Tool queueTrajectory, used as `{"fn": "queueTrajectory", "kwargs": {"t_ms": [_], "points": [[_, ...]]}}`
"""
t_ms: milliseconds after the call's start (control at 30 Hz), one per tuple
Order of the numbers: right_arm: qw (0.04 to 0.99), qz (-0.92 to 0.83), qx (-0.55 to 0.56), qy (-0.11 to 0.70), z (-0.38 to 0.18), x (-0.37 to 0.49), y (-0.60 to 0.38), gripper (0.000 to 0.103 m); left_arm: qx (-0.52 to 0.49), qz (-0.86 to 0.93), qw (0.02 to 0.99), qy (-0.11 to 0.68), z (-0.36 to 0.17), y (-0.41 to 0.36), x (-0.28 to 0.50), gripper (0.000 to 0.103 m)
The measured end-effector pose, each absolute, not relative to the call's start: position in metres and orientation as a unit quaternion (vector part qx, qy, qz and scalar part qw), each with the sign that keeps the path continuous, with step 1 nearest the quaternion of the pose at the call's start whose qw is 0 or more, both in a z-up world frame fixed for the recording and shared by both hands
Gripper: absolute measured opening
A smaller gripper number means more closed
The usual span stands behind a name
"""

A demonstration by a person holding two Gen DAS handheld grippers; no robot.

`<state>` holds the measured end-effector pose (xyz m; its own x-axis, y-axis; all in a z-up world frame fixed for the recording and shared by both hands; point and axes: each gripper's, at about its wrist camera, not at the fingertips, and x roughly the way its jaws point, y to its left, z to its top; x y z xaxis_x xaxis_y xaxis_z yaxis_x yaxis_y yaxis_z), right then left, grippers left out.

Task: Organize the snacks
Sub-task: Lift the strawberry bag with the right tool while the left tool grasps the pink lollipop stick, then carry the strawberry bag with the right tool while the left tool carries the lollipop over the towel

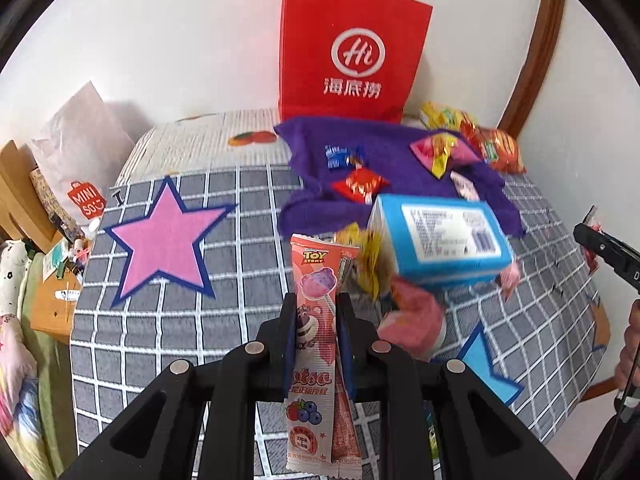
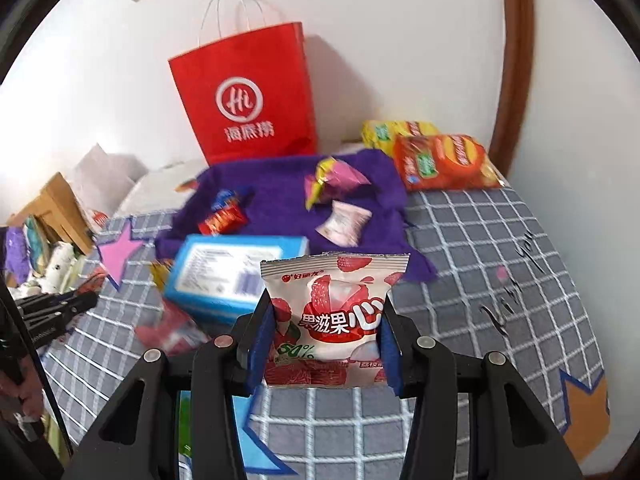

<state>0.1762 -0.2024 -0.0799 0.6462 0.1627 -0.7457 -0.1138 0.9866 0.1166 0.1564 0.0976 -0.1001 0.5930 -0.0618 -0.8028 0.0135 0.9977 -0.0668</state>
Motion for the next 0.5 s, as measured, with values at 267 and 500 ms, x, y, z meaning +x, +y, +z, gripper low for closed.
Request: {"fn": "queueTrajectory", "kwargs": {"t_ms": [267,500], "points": [[0.911,0.085,0.011,0.402,-0.068,0.213,-0.187,0.046,-0.031,-0.021,0.896,0.443,-0.085,0.099,0.183,0.018],[0.916,0.103,-0.006,0.388,-0.053,0.248,-0.167,0.046,-0.031,-0.020,0.899,0.436,-0.075,0.100,0.215,0.018]]}}
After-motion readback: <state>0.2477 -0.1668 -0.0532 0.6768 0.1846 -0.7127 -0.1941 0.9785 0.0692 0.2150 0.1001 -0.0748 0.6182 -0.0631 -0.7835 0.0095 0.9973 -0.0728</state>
